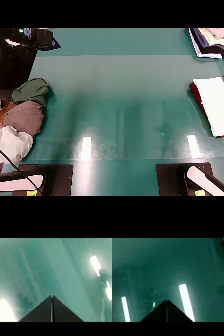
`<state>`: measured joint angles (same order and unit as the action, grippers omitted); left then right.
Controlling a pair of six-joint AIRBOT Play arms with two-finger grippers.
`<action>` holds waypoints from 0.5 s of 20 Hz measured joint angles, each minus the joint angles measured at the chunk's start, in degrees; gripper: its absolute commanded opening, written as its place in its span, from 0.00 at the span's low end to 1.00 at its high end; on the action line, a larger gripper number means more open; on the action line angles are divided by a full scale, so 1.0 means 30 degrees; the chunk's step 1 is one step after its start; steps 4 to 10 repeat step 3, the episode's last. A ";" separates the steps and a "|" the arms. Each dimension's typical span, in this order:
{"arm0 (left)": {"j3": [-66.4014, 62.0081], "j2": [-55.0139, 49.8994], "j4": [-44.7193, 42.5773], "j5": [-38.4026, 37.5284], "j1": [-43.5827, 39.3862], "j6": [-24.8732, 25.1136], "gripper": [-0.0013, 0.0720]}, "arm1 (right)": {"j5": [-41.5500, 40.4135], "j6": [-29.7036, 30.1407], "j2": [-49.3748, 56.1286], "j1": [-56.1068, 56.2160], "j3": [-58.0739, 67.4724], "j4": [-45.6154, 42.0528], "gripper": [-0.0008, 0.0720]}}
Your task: Fold the shirts.
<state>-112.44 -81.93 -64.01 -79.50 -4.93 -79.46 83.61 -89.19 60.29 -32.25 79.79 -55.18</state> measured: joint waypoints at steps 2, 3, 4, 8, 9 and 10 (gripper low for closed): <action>0.0000 0.0000 0.0000 0.0124 0.0000 -0.0015 0.05 | -0.0102 0.0058 -0.0175 0.1843 0.0000 -0.0080 0.03; 0.0000 0.0000 0.0007 0.0189 0.0000 -0.0015 0.05 | -0.0109 0.0066 -0.0211 0.2783 0.0000 -0.0204 0.03; 0.0000 0.0000 0.0007 0.0189 0.0000 -0.0015 0.05 | -0.0109 0.0066 -0.0211 0.2783 0.0000 -0.0204 0.03; 0.0000 0.0000 0.0007 0.0189 0.0000 -0.0015 0.05 | -0.0109 0.0066 -0.0211 0.2783 0.0000 -0.0204 0.03; 0.0000 0.0000 0.0007 0.0189 0.0000 -0.0015 0.05 | -0.0109 0.0066 -0.0211 0.2783 0.0000 -0.0204 0.03; 0.0000 0.0000 0.0007 0.0189 0.0000 -0.0015 0.05 | -0.0109 0.0066 -0.0211 0.2783 0.0000 -0.0204 0.03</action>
